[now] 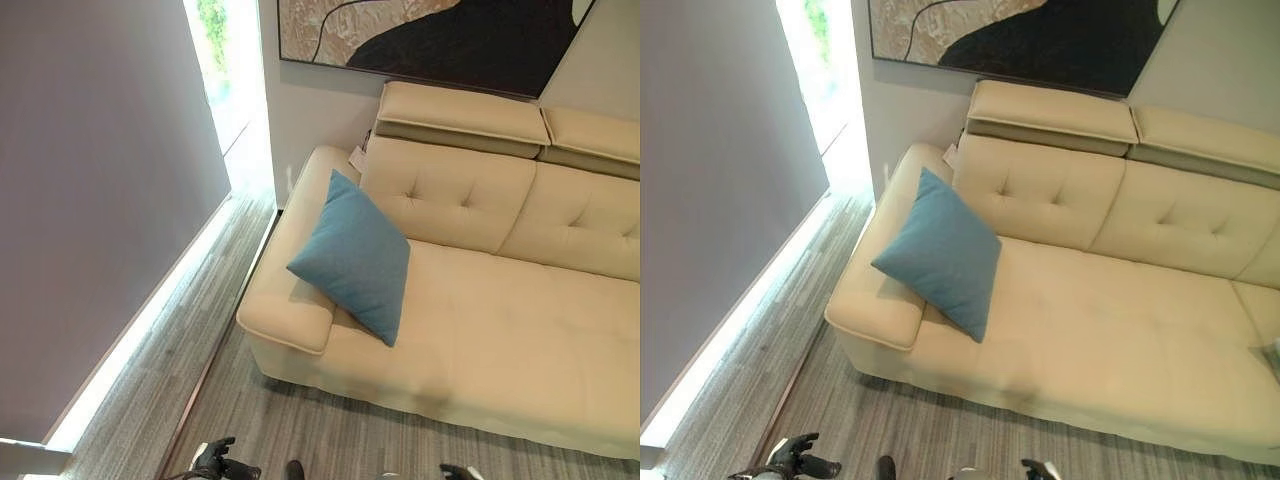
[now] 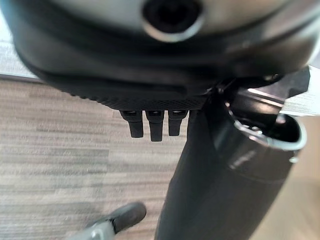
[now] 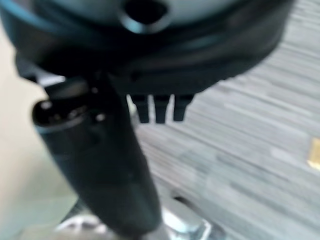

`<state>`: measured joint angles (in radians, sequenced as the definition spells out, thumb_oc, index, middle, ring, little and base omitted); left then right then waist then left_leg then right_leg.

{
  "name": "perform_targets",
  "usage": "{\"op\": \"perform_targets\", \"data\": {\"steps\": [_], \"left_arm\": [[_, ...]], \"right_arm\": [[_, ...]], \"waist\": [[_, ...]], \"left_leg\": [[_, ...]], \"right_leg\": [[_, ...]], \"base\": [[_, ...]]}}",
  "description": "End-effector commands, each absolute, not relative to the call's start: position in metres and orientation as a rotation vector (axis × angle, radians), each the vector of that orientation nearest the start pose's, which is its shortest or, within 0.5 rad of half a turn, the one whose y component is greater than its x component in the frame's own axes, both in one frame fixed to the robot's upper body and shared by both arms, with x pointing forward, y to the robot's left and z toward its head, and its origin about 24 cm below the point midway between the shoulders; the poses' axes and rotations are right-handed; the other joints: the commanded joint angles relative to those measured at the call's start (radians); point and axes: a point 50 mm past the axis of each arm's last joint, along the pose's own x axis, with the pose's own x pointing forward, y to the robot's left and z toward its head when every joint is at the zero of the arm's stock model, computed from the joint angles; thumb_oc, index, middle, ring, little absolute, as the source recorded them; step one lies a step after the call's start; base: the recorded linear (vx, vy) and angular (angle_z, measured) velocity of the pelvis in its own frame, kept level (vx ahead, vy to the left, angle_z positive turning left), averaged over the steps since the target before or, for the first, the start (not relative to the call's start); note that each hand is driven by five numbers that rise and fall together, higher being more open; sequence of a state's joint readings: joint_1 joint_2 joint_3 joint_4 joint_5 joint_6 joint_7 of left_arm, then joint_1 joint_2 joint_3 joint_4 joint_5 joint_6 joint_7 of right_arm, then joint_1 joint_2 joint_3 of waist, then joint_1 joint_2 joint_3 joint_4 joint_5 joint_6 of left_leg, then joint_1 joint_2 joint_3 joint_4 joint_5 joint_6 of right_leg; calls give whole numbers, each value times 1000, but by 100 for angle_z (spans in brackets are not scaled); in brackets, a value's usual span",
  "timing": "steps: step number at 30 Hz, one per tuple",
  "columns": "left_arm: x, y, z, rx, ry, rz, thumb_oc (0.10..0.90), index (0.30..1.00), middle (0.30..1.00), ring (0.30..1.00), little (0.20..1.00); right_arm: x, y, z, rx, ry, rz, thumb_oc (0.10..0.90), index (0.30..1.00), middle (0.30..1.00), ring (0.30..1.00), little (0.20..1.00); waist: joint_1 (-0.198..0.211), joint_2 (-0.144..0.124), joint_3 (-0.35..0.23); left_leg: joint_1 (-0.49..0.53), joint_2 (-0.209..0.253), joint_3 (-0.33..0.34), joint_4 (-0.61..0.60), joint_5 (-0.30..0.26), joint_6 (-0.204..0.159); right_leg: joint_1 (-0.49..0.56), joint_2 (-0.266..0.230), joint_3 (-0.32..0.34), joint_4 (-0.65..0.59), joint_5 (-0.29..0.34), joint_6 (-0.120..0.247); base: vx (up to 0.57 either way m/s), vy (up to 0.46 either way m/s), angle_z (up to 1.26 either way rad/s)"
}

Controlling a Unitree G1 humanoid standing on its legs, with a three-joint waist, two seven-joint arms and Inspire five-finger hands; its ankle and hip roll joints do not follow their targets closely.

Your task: Pick up all the scattered cushions and arrange them neatly on the sofa.

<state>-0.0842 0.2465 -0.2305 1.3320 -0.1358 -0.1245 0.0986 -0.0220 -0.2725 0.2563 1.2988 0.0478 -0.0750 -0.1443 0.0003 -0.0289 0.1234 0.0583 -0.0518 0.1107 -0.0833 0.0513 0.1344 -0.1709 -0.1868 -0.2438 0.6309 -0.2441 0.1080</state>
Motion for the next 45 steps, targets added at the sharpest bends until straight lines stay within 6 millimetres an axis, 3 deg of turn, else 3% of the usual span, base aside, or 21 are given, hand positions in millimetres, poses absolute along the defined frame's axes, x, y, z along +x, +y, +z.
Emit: {"op": "perform_targets", "data": {"steps": [1, 2, 3, 7, 9, 11, 12, 13, 14, 16, 21, 23, 25, 33, 36, 41, 45], "left_arm": [[117, 247, -151, 319, 1085, 147, 800, 900, 900, 900, 900], [117, 247, -151, 315, 1089, 147, 800, 900, 900, 900, 900], [117, 247, -151, 315, 1090, 147, 800, 900, 900, 900, 900], [115, 247, -152, 317, 1096, 142, 800, 900, 900, 900, 900], [111, 243, -154, 326, 1110, 114, 800, 900, 900, 900, 900], [109, 242, -155, 323, 1115, 110, 800, 900, 900, 900, 900], [109, 240, -155, 318, 1116, 106, 800, 900, 900, 900, 900], [113, 236, -155, 312, 1104, 99, 800, 900, 900, 900, 900], [117, 235, -154, 308, 1091, 99, 800, 900, 900, 900, 900], [118, 232, -154, 299, 1085, 100, 800, 900, 900, 900, 900], [112, 230, -157, 276, 1099, 116, 800, 900, 900, 900, 900], [113, 231, -156, 274, 1094, 128, 800, 900, 900, 900, 900], [107, 231, -158, 271, 1114, 128, 800, 900, 900, 900, 900], [102, 238, -157, 288, 1124, 153, 800, 900, 900, 900, 900], [103, 250, -154, 301, 1105, 217, 800, 900, 900, 900, 900], [113, 272, -142, 276, 1015, 353, 800, 900, 900, 900, 900], [132, 291, -125, 264, 883, 431, 800, 900, 900, 900, 900]], "right_arm": [[114, -243, -152, -449, 1102, -95, 800, 900, 900, 900, 900], [116, -244, -152, -450, 1097, -96, 800, 900, 900, 900, 900], [116, -244, -151, -452, 1097, -95, 800, 900, 900, 900, 900], [114, -246, -152, -451, 1104, -97, 800, 900, 900, 900, 900], [106, -246, -154, -438, 1124, -103, 800, 900, 900, 900, 900], [103, -248, -154, -434, 1131, -111, 800, 900, 900, 900, 900], [102, -248, -154, -428, 1135, -114, 800, 900, 900, 900, 900], [104, -249, -153, -423, 1125, -130, 800, 900, 900, 900, 900], [108, -250, -152, -422, 1113, -137, 800, 900, 900, 900, 900], [111, -251, -151, -421, 1105, -142, 800, 900, 900, 900, 900], [111, -253, -150, -419, 1104, -150, 800, 900, 900, 900, 900], [115, -253, -149, -430, 1088, -148, 800, 900, 900, 900, 900], [111, -252, -151, -431, 1102, -144, 800, 900, 900, 900, 900], [109, -251, -151, -433, 1105, -144, 800, 900, 900, 900, 900], [114, -255, -149, -431, 1086, -178, 800, 900, 900, 900, 900], [125, -270, -140, -429, 1025, -259, 800, 900, 900, 900, 900], [137, -286, -128, -436, 960, -318, 800, 900, 900, 900, 900]], "waist": [[3, -3, 25], [-4, -9, 31], [-7, -11, 34], [-22, -20, 42], [-31, -28, 25], [-32, -31, 14], [-32, -32, 12], [-27, -41, 30], [-24, -50, 39], [-17, -58, 48], [-3, -60, 34], [17, -45, 31], [12, -33, 14], [16, -24, -15], [21, -19, -30], [25, -14, -40], [26, -9, -41]], "left_leg": [[-23, 33, 1, 61, -100, -82], [6, 27, 0, 61, -119, -88], [11, 25, -5, 65, -125, -90], [31, 15, -21, 82, -148, -96], [47, 14, -26, 127, -189, -114], [42, 17, -23, 150, -195, -127], [31, 23, -18, 195, -186, -144], [-42, 42, -14, 367, -131, -181], [-93, 47, -15, 451, -99, -193], [-142, 60, -10, 513, -93, -189], [-158, 74, -19, 375, -131, -169], [-155, 69, -73, 233, -95, -174], [-126, 70, -89, 170, -79, -172], [-44, 53, -73, 76, -72, -153], [-11, 48, -59, 29, -66, -149], [5, 47, -56, 9, -64, -149], [13, 45, -56, 1, -66, -150]], "right_leg": [[62, 45, -42, -263, 201, -16], [32, 57, -61, -373, 213, -14], [21, 61, -62, -405, 223, -9], [4, 78, -41, -470, 246, -6], [54, 109, 7, -513, 231, -30], [74, 114, 0, -536, 225, -37], [98, 124, -1, -553, 220, -47], [135, 131, 7, -570, 215, -69], [141, 128, 8, -575, 214, -80], [157, 135, 15, -583, 199, -98], [185, 138, 31, -605, 177, -88], [208, 157, 56, -617, 167, -80], [218, 164, 59, -622, 162, -77], [234, 151, 75, -637, 179, -60], [246, 144, 72, -661, 195, -43], [256, 138, 69, -674, 201, -33], [262, 134, 66, -680, 201, -29]], "base": [[189, -73, -24], [166, -72, -23], [294, -96, -31], [184, -87, -9], [288, -151, 26], [157, -99, 36], [94, -148, 33], [90, -193, 22], [32, -145, 21], [63, -90, 23], [122, 5, -11], [163, 84, -11], [159, 104, -30], [77, 88, -21], [46, 52, 3], [17, 16, 0], [2, 0, 1]]}}
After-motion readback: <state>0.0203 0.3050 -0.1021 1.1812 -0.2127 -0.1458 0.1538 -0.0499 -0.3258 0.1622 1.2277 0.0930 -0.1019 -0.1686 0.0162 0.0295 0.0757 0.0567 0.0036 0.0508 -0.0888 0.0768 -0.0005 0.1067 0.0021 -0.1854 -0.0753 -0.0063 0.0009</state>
